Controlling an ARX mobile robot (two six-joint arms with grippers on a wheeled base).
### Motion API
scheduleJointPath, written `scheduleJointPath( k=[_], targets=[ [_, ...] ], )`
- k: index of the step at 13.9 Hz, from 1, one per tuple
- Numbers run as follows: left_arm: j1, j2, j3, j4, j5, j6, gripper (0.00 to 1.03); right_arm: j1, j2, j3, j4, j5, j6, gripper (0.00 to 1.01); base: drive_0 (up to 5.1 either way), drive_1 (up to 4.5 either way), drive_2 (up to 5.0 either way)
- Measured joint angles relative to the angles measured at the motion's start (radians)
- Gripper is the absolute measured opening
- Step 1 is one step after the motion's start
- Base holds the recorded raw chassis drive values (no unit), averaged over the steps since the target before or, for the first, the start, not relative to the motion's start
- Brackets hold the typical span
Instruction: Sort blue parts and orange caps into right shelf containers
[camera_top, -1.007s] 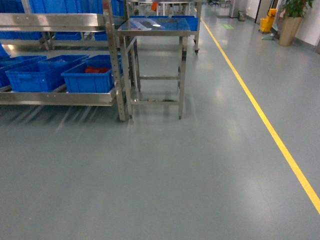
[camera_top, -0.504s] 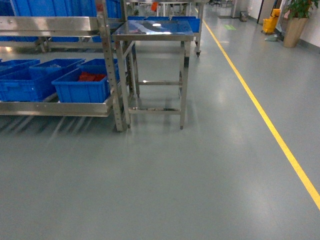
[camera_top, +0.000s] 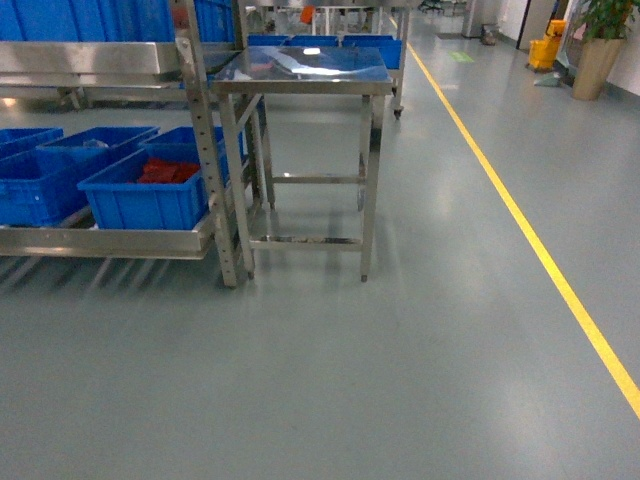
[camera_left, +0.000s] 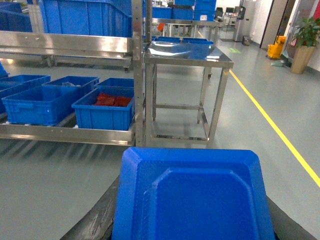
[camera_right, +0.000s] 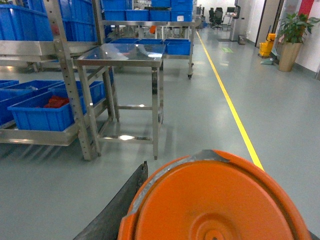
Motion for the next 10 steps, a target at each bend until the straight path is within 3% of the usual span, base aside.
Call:
scheduleJointPath(
  k=[10],
  targets=[
    [0.0, 0.0, 0.0, 0.0, 0.001, 0.0, 0.41, 0.0, 0.0, 0.0, 0.0, 0.0, 0.0, 0.42, 0.0, 4.35, -4.3]
  ],
)
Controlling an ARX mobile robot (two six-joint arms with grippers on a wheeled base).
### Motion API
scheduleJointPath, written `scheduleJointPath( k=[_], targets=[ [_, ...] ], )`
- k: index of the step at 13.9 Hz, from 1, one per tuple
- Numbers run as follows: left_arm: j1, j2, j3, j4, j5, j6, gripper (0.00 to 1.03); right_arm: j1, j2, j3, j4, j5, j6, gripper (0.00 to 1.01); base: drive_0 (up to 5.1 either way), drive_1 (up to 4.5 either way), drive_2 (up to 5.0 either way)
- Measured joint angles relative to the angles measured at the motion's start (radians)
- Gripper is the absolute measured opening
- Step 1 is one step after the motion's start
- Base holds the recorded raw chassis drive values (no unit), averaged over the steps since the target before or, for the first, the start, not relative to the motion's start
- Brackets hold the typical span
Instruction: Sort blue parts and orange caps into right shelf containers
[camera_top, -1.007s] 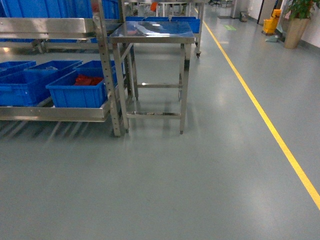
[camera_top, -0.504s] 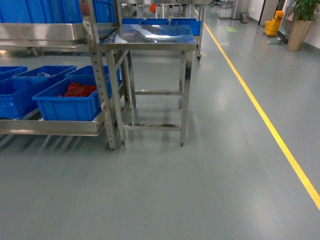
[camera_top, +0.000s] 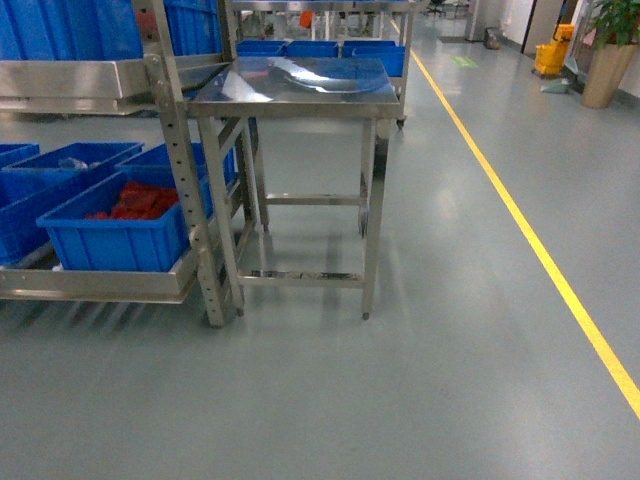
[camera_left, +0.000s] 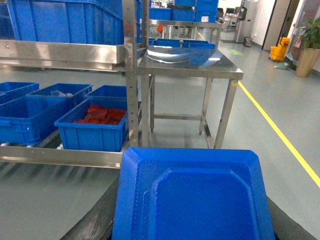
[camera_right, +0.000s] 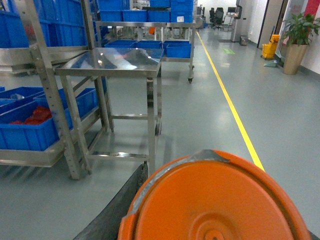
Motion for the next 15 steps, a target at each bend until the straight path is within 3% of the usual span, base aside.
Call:
scheduleJointPath(
  k=[15],
  targets=[
    [0.0, 0.0, 0.0, 0.0, -0.002, 0.0, 0.41, 0.0, 0.0, 0.0, 0.0, 0.0, 0.0, 0.42, 0.0, 4.31, -4.4]
  ],
)
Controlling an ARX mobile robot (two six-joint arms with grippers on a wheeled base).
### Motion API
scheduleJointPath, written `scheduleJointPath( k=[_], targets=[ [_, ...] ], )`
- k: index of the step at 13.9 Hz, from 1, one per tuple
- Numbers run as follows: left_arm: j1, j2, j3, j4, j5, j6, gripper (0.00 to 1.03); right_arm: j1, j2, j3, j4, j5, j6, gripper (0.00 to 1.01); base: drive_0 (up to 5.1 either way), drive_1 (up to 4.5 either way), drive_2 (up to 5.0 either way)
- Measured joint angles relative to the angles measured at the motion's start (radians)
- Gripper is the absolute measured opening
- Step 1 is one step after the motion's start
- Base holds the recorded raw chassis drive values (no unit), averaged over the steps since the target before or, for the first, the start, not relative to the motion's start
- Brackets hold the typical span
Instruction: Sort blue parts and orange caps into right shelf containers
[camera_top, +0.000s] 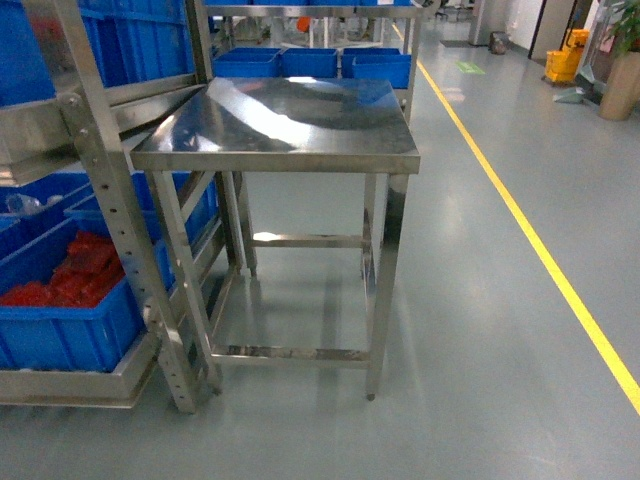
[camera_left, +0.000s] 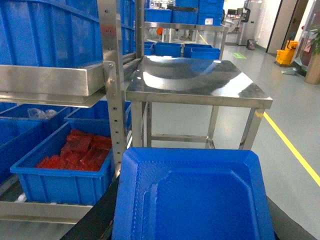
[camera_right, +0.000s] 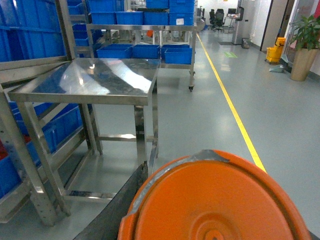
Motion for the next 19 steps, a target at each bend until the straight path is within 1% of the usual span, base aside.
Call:
scheduleJointPath(
  k=[19],
  targets=[
    [0.0, 0.0, 0.0, -0.001, 0.002, 0.0, 0.41, 0.0, 0.0, 0.0, 0.0, 0.0, 0.0, 0.42, 0.0, 4.32, -4.3]
  ],
)
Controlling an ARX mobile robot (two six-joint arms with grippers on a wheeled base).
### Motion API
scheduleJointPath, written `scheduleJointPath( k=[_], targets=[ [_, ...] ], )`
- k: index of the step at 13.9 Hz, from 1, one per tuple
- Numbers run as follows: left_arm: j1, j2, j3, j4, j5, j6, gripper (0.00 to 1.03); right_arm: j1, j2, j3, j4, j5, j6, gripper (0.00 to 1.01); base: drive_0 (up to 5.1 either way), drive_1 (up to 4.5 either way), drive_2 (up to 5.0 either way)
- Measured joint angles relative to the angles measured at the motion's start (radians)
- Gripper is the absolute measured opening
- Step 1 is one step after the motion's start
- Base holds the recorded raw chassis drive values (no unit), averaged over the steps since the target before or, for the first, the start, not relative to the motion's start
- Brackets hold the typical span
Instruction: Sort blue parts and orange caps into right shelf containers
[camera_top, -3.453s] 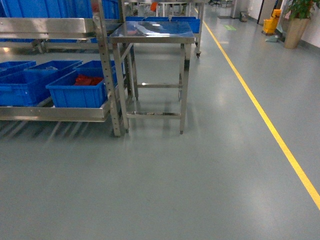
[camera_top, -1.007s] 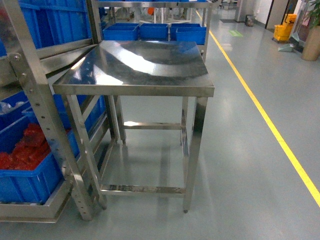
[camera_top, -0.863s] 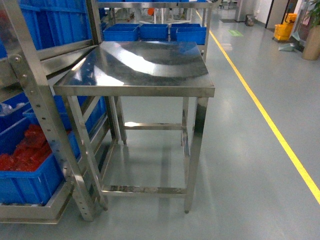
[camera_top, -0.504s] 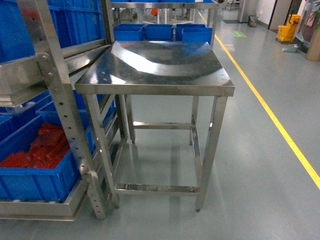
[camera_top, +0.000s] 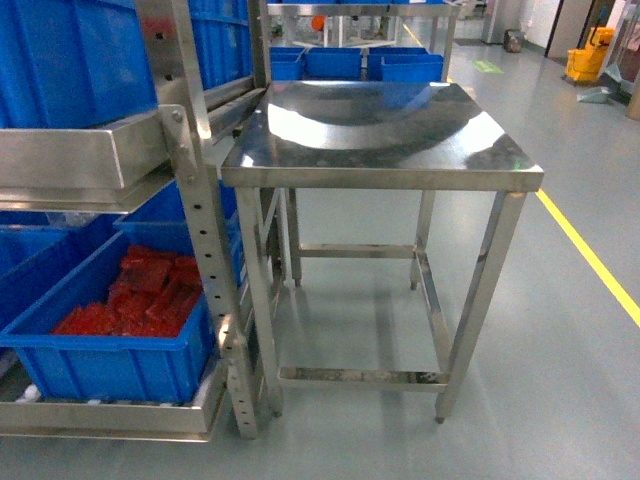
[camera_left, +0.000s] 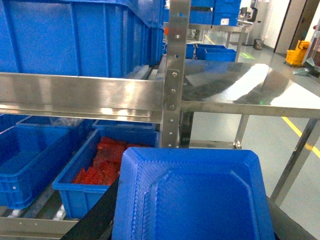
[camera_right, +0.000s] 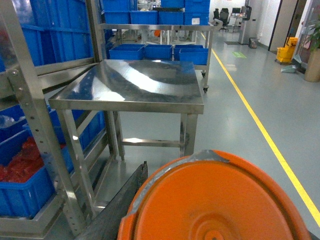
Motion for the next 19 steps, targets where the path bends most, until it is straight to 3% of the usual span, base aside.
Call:
scheduleJointPath(
  k=[1, 19],
  targets=[
    [0.0, 0.0, 0.0, 0.003, -0.001, 0.0, 0.41, 0.0, 0.0, 0.0, 0.0, 0.0, 0.0, 0.42, 0.0, 4.32, -4.3],
    [0.0, 0.0, 0.0, 0.002, -0.001, 0.0, 0.41, 0.0, 0.0, 0.0, 0.0, 0.0, 0.0, 0.42, -5.1, 2.39, 2.4]
  ],
)
